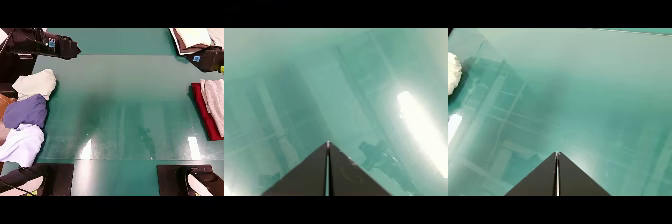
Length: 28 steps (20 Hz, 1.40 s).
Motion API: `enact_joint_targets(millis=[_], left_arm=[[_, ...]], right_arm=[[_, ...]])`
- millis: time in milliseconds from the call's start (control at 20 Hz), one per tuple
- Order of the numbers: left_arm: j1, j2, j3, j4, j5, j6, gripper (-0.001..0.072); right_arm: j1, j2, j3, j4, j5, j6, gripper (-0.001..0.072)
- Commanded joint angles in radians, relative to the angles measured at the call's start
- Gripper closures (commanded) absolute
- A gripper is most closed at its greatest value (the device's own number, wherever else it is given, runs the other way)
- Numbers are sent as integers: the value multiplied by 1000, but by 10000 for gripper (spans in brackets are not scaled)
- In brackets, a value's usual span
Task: Fold the shirts.
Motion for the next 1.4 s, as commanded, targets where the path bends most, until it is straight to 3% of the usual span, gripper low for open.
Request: enact_joint_targets(millis=[0,500,650,700,750,800,950,1200,1350], left_arm=[[0,1,0,0,0,0,679],[0,1,0,0,0,0,679],[0,1,0,5,79,1,677],[3,1,0,42,105,1,523],[3,0,0,127,117,-2,192],[3,-3,0,260,118,-34,139],[27,-47,-3,636,63,-147,166],[251,-187,-120,663,66,-229,166],[343,-283,-224,635,121,-228,166]], right_arm=[[5,1,0,2,-2,0,693],[5,1,0,2,16,0,693],[5,1,0,2,25,0,693],[5,1,0,2,24,0,693],[5,1,0,2,24,0,693],[5,1,0,2,24,0,693],[5,1,0,2,21,0,693],[5,1,0,2,22,0,693],[5,0,-1,2,22,0,693]])
